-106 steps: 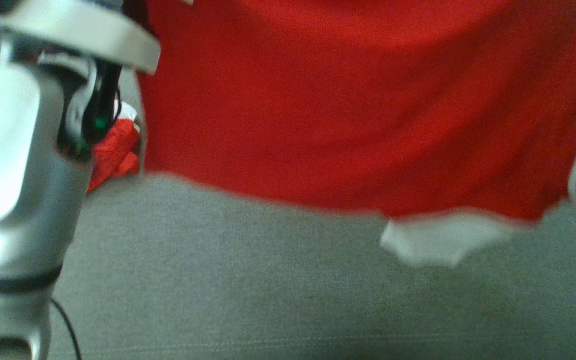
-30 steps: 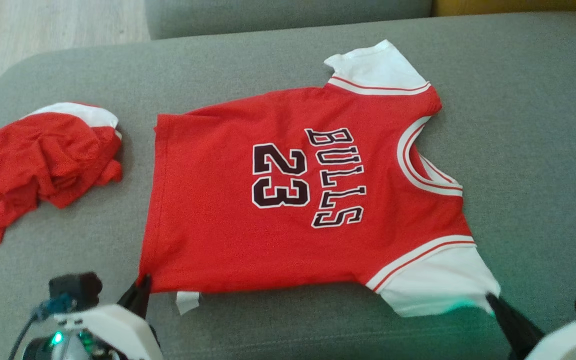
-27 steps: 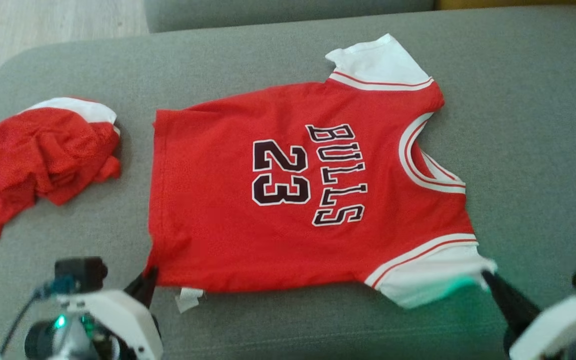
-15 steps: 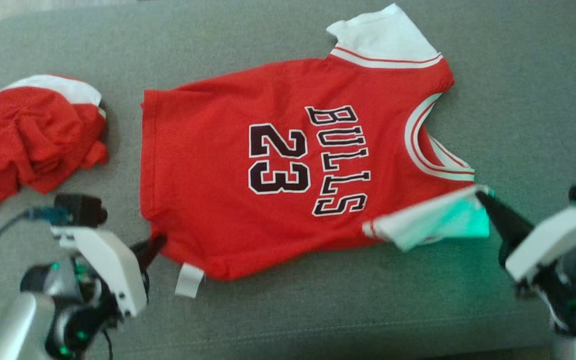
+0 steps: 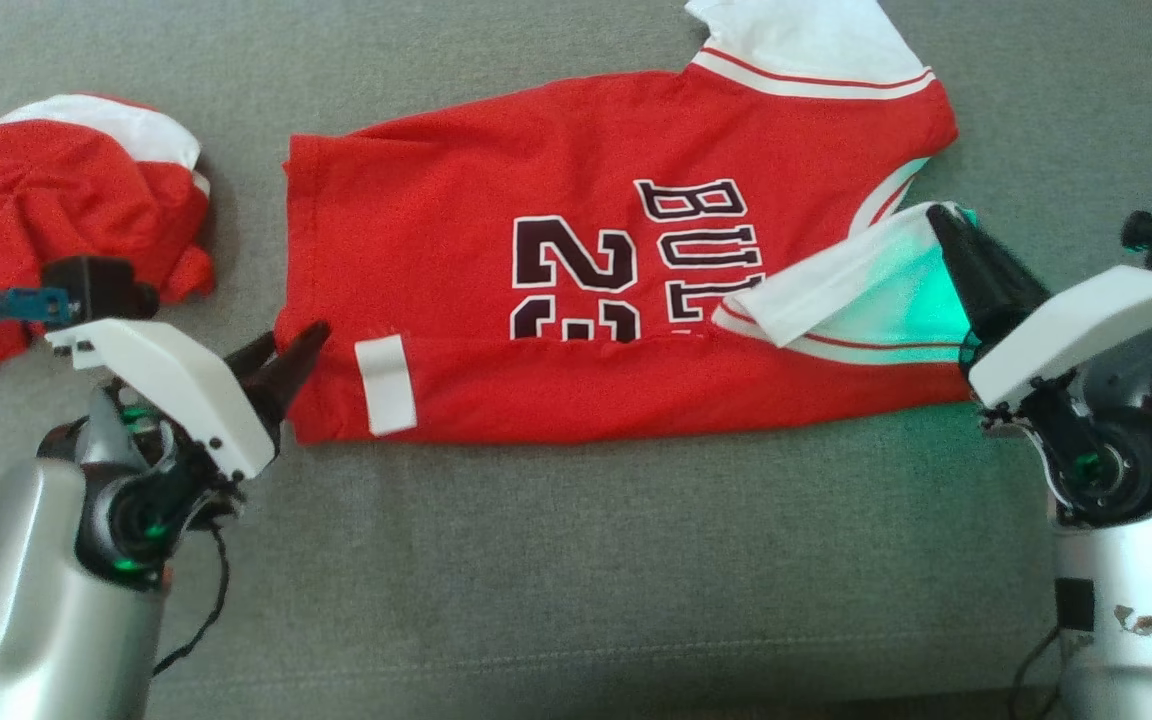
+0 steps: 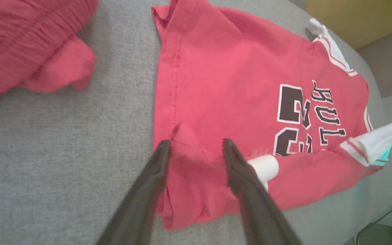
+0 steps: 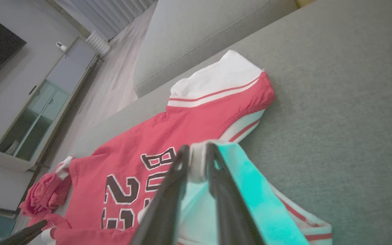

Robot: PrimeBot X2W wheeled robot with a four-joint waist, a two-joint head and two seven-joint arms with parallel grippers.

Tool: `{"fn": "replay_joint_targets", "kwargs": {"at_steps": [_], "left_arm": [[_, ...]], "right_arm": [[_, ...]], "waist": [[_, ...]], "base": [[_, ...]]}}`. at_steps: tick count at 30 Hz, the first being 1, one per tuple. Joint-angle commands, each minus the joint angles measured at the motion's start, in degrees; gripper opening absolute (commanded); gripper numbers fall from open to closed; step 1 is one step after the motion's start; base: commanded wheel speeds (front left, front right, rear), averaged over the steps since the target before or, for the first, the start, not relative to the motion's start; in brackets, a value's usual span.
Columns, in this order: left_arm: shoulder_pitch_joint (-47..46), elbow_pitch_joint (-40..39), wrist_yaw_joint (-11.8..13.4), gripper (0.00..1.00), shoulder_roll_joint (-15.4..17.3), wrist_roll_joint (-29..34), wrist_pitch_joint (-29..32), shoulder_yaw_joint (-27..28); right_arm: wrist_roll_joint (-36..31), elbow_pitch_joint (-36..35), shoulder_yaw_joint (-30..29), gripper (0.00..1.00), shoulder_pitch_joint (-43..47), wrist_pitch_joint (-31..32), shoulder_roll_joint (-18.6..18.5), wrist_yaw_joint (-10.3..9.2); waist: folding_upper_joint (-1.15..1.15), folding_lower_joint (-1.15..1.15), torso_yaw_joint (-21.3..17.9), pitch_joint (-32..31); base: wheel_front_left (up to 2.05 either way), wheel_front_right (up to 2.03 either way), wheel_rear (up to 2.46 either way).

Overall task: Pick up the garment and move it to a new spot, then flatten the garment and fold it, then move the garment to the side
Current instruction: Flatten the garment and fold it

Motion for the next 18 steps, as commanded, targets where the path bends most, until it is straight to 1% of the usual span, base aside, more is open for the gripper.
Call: {"fn": "replay_joint_targets", "kwargs": {"at_steps": [1, 3, 7, 10, 12, 15, 18], "left_arm": [[-2.7, -1.4, -0.2, 1.0, 1.3, 0.3, -1.6, 2.8], [-2.8, -0.7, -0.3, 1.0, 0.1, 1.5, -5.8, 3.1], [-2.1, -0.5, 0.1, 1.0, -1.0, 7.3, -17.1, 2.9], [-0.9, -1.1, 1.3, 1.0, -1.8, 12.3, -26.1, 2.4], [0.1, -1.7, 2.2, 1.0, -2.3, 15.3, -31.4, 2.1], [2.3, -2.9, 4.0, 1.0, -3.0, 19.6, -38.2, 0.9], [5.4, -4.0, 5.8, 1.0, -3.8, 22.7, -42.9, -0.4]], "right_arm": [[-0.2, -1.8, 1.3, 1.0, -1.6, -2.3, -0.8, 0.23], [-1.6, -1.3, 2.8, 1.0, -0.9, -6.5, -1.8, 0.23], [-4.5, -1.3, 5.0, 1.0, 1.4, -16.5, -2.9, 0.23], [-8.5, -2.3, 6.3, 1.0, 3.3, -24.2, -4.2, 0.23], [-11.4, -3.0, 6.9, 1.0, 4.8, -28.3, -4.9, 0.23], [-15.2, -4.6, 7.2, 1.0, 7.7, -32.6, -5.5, 0.23], [-17.6, -6.4, 7.6, 1.0, 11.1, -34.6, -5.7, 0.23]], "waist": [[0.0, -0.01, 0.3, 0.2], [0.0, -0.01, 0.6, 0.4], [0.0, -0.01, 1.2, 0.4], [0.0, -0.01, 1.3, 0.0], [0.0, -0.01, 1.4, -0.5], [0.0, -0.01, 1.4, -1.5], [0.0, -0.01, 1.1, -2.6]], "base": [[0.0, 0.0, 0.0], [0.0, 0.0, 0.0], [0.0, 0.0, 0.0], [0.0, 0.0, 0.0], [0.0, 0.0, 0.0], [0.0, 0.0, 0.0], [0.0, 0.0, 0.0]]}}
